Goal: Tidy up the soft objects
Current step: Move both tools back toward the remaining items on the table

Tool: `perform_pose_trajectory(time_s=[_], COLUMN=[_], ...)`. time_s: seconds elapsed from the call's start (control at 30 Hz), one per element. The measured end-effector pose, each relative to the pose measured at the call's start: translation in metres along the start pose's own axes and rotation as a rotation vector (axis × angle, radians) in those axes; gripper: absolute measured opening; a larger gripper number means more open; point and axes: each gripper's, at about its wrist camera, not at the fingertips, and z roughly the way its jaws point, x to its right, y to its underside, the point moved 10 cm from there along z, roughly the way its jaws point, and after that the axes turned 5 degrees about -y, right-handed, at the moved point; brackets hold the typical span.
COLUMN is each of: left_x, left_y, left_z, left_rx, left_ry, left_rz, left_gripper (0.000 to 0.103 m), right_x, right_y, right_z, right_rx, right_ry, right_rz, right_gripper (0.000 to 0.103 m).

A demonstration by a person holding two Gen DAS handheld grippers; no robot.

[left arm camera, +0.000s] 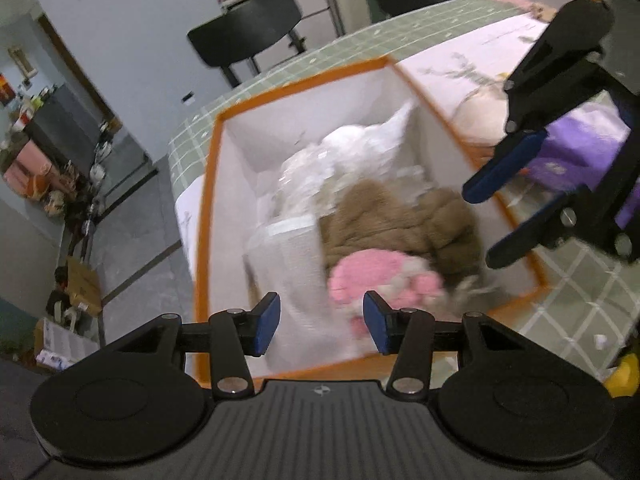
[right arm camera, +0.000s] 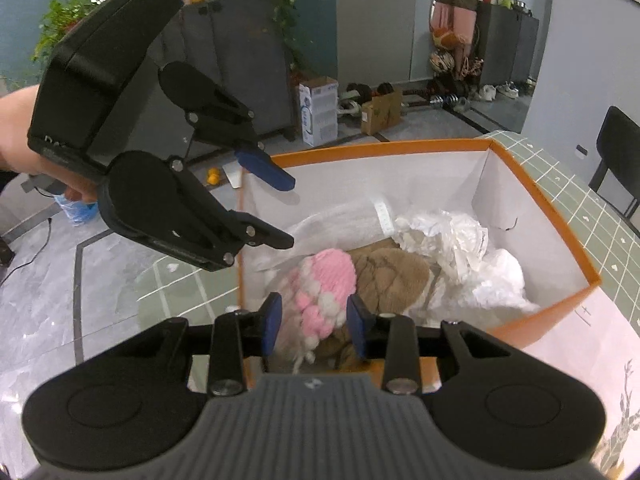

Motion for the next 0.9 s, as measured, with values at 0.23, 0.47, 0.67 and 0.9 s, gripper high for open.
perform_pose_trajectory(time_s=[0.23,0.47,0.67,0.9], left_x=[0.054,0.128,0.185,0.215], left_y=[-0.002,0.008,0.028,0.034], left_z=[-0.047,-0.067,-0.043,-0.008], left_rx=[0.122,0.164,0.097,0.010], left_ry=[0.082,0.190,0.239,0.187], left_rz=[0.047,0.138,0.203,0.289], left_gripper=[0.058,0.060,0.062,0.063], right_x=[-0.006,-0.013,-0.027,-0.010], right_y=[0.037,0.098,0.170,0.236], right_z=[-0.046,-0.073,-0.089,-0.125], right_rx=[0.013,-0.030,-0.130,-0.245], right_ry=[-0.022,-0.049,-0.093,-0.096], right_rz=[0.010,0.027,-0.008,-0.037], right_gripper=[0.035,0.035,0.036,0.048])
